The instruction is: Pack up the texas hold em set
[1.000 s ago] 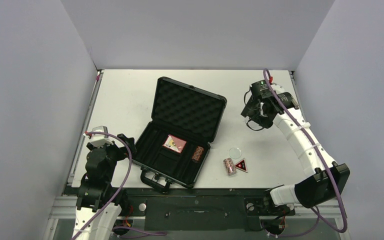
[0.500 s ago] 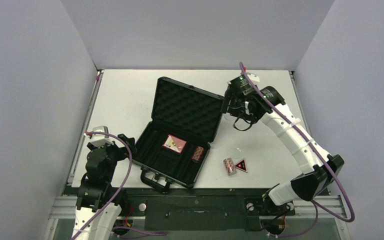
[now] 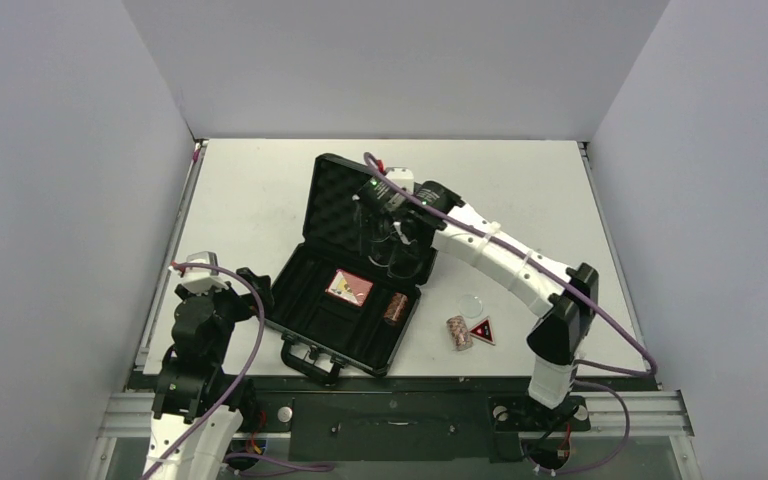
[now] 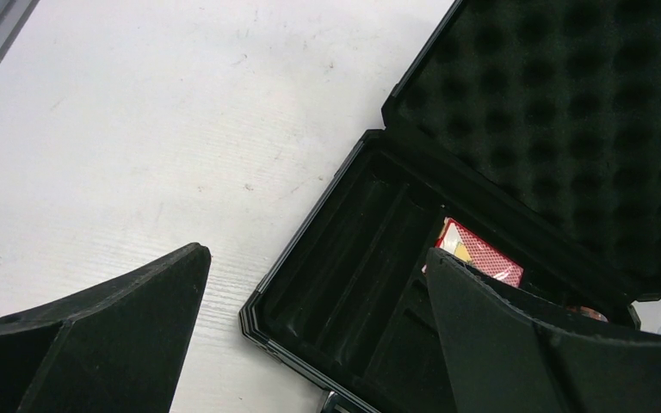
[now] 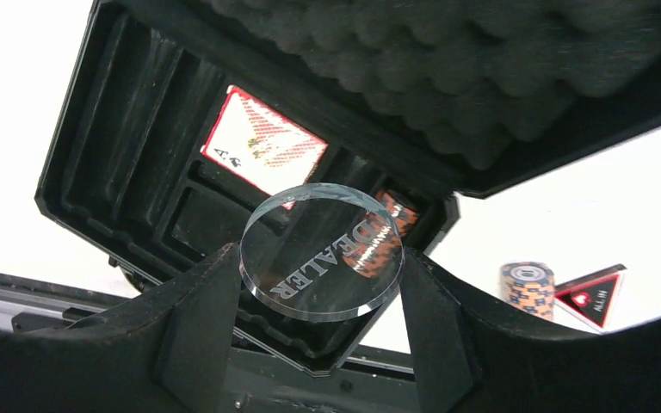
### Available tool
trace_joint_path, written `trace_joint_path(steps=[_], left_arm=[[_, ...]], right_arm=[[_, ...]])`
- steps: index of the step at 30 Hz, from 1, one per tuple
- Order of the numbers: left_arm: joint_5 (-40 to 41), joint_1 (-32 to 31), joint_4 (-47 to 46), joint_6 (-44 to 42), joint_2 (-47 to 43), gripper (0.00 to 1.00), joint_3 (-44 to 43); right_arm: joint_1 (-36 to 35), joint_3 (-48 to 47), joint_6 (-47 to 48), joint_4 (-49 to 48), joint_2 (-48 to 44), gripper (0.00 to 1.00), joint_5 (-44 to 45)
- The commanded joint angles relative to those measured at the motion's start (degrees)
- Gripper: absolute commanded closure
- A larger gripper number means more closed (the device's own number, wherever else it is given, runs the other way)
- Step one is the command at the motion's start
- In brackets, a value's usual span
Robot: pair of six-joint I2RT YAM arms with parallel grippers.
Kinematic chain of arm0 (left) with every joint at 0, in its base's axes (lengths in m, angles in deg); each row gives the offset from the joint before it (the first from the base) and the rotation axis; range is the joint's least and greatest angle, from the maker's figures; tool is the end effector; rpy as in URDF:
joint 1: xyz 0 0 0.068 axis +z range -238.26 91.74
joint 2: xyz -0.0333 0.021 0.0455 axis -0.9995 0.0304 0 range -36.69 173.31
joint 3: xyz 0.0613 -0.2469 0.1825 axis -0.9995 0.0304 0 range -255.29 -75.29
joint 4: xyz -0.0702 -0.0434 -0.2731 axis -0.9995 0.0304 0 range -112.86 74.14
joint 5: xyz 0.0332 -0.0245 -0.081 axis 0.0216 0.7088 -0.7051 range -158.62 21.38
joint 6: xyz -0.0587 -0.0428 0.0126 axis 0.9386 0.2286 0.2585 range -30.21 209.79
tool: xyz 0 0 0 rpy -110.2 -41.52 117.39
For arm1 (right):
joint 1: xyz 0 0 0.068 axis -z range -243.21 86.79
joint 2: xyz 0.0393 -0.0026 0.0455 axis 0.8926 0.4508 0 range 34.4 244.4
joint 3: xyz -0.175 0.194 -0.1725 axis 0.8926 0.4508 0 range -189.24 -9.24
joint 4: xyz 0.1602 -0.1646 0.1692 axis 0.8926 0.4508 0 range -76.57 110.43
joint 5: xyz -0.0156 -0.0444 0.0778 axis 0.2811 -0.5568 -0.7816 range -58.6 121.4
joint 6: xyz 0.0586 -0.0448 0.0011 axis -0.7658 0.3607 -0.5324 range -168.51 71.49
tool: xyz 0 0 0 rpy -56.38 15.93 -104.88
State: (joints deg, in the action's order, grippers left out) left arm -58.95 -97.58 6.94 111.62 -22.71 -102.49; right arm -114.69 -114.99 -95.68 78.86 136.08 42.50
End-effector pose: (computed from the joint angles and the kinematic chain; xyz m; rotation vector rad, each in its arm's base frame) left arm 0.1025 -0.0063 0.2691 -0.3189 1.8342 -0.2205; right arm 0.2656 0.3147 0.3735 -0.0340 2.6516 0.3454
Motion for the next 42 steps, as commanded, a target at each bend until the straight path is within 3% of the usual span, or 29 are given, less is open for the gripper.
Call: trace_joint_path(steps=[1,18,42], left_arm=[[1.11,-0.88,-2.38,0.00,-0.67,0.04,-0.69],[2.64,-2.29,-2.23,0.33,-2.01,0.04,-0.42],[1.69,-1.96,-2.30,-0.37,-3.54,0.04,-0.40]], right_arm=[[-2.00,-5.45,-0.89,-0.26,3.77,0.76,-0.30],[-5.02,-12.70,-0.54,0.19,16.17,0.76,-6.06],[-6.07,-14.55,1.23,0.45,21.97,0.76,-6.83]])
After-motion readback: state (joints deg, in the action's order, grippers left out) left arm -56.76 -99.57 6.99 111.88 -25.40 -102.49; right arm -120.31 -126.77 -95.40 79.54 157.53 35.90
